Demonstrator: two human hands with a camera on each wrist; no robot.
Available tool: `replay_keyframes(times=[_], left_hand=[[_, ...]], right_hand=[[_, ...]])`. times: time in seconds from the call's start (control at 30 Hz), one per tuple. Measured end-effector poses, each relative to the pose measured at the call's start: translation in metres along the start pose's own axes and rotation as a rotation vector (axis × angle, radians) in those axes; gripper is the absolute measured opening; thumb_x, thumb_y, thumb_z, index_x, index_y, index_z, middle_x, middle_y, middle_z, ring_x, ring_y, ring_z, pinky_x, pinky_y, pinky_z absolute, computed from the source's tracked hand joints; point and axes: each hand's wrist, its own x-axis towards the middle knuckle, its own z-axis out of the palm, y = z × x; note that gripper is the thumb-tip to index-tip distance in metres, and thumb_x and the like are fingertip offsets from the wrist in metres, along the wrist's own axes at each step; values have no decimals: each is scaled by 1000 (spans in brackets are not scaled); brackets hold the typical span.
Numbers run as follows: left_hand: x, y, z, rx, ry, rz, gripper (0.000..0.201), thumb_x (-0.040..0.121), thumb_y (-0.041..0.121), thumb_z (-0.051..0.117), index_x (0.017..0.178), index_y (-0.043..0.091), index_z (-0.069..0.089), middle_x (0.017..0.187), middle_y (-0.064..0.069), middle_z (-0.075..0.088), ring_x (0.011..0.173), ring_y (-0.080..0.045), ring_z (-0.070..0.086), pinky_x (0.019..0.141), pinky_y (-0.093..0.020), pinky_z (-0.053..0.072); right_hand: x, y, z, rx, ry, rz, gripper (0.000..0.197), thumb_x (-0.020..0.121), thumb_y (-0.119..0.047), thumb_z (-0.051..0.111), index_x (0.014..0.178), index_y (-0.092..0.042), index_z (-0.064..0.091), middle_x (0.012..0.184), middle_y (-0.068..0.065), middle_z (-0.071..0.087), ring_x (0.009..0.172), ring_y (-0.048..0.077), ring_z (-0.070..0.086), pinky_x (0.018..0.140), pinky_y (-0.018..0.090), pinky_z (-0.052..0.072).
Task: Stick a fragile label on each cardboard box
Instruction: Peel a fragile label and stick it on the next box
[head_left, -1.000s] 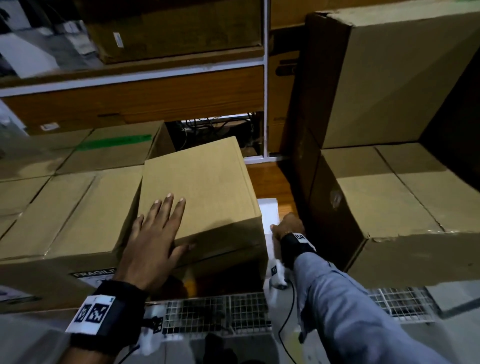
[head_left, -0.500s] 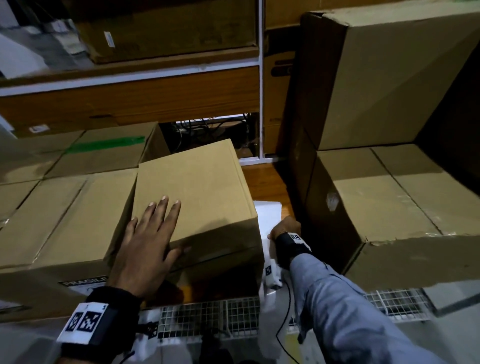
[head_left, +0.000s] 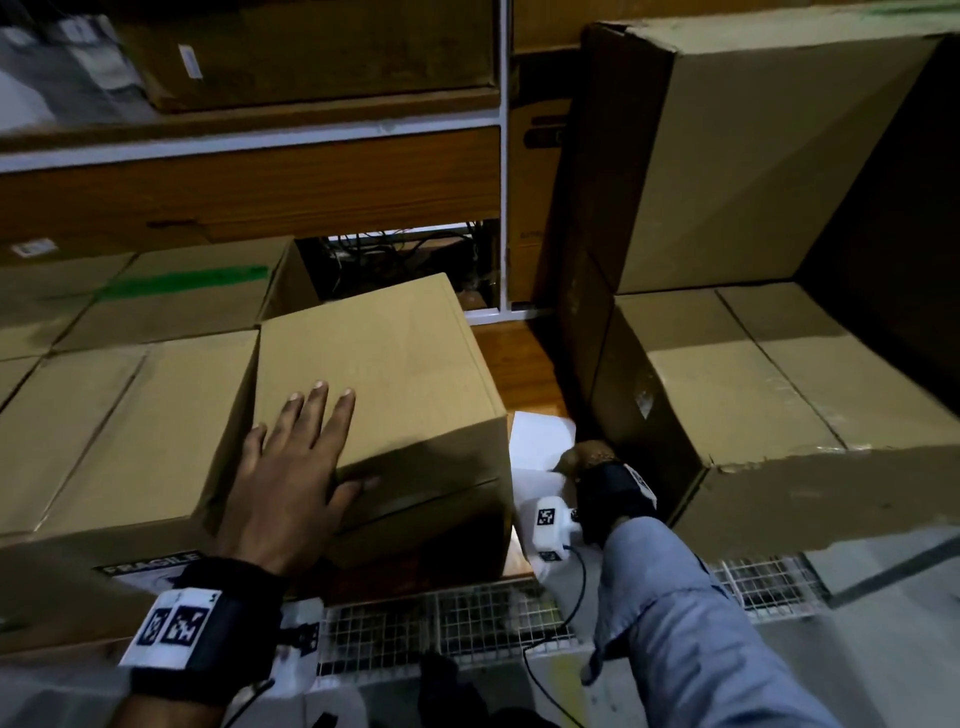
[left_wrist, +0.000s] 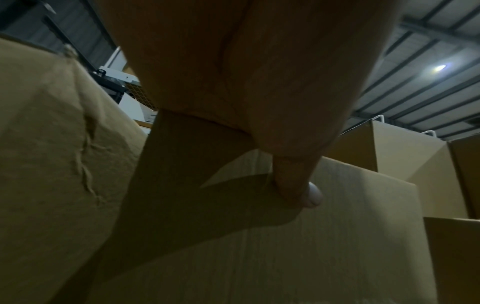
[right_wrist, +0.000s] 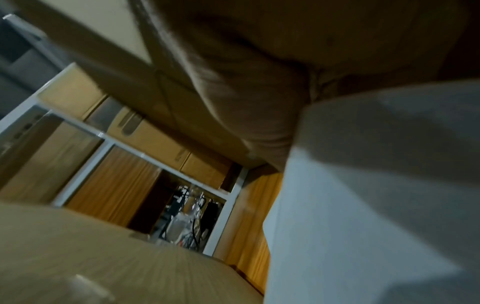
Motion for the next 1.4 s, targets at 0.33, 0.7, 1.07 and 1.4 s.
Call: replay_keyframes(times=[0.33, 0.7, 1.07, 1.4], left_hand=[[9, 5, 2, 42, 42, 45, 86, 95, 64, 47, 165, 28, 11, 171, -6, 13, 156, -28, 18, 122, -55, 23], [16, 37, -44, -521, 8, -9, 86, 88, 76, 47, 161, 42, 17, 170, 5, 19, 154, -22, 24, 123, -51, 25], [28, 124, -79, -686, 106, 397, 123, 63, 80, 77, 159, 55, 5, 165, 19, -31, 157, -17, -8, 123, -63, 18], [25, 118, -56, -1376, -88, 274, 57, 96, 11, 70, 146, 24, 47, 133, 6, 68, 123, -15, 65, 102, -42, 55]], right_hand=[[-82, -31, -35, 251, 665, -310, 27, 86, -11, 72, 113, -14, 75, 110, 9, 76, 100, 30, 70, 82, 26, 47], [-182, -54, -95, 641, 689, -684, 16, 91, -17, 78, 104, -24, 71, 100, -15, 74, 88, 1, 71, 72, 24, 61], [-222, -53, -105, 709, 248, -832, 32, 92, -21, 76, 122, -15, 66, 116, 0, 75, 102, 20, 74, 73, 30, 61], [-220, -82, -87, 718, 50, -868, 34, 94, -10, 71, 127, -10, 63, 114, 2, 76, 103, 20, 74, 76, 29, 61]])
